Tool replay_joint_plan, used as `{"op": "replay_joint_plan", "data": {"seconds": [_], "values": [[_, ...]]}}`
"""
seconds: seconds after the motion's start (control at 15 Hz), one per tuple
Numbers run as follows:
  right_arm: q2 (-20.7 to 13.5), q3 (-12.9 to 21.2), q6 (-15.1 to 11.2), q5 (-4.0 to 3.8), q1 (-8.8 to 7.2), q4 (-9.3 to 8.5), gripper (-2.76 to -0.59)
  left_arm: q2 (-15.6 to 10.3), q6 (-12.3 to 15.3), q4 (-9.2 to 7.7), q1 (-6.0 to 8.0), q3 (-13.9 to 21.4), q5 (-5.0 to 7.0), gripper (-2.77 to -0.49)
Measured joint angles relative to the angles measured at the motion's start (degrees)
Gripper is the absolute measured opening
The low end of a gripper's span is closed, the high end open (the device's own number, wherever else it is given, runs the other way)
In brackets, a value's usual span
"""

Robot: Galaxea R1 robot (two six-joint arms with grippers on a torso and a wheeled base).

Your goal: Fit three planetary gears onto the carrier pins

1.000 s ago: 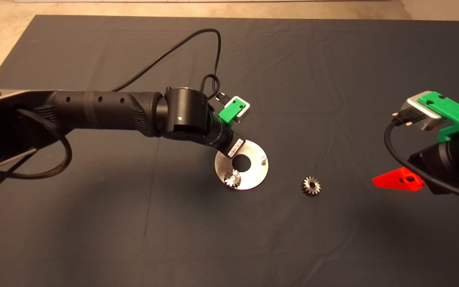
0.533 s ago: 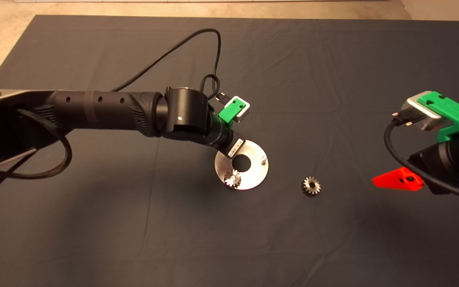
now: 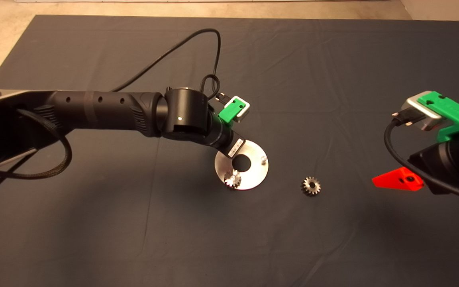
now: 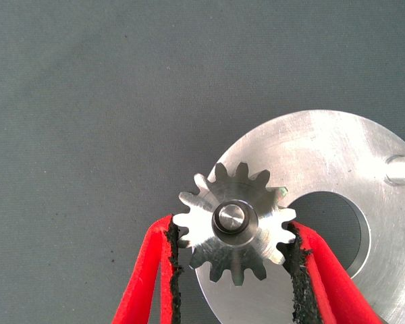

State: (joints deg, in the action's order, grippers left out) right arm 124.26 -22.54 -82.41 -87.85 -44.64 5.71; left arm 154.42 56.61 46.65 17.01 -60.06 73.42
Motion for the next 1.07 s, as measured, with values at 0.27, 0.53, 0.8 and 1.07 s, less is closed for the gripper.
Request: {"op": "replay_joint_plan", "data": {"seconds": [0.27, 0.53, 0.8, 1.07], "values": [[0.0, 0.0, 0.0, 0.0, 0.0, 0.0, -0.63, 0.0, 1.0, 0.28, -0.22, 0.3, 0.22, -2.48], [0.0, 0.0, 0.0, 0.0, 0.0, 0.0, -0.63, 0.0, 1.2, 1.13, -0.85, 0.7, 0.5, -2.48], [0.0, 0.0, 0.0, 0.0, 0.0, -0.01, -0.63, 0.0, 1.2, 1.13, -0.85, 0.7, 0.48, -2.45], [0.0, 0.0, 0.0, 0.0, 0.0, 0.0, -0.63, 0.0, 1.1, 1.11, -0.85, 0.7, 0.48, -2.34]]}}
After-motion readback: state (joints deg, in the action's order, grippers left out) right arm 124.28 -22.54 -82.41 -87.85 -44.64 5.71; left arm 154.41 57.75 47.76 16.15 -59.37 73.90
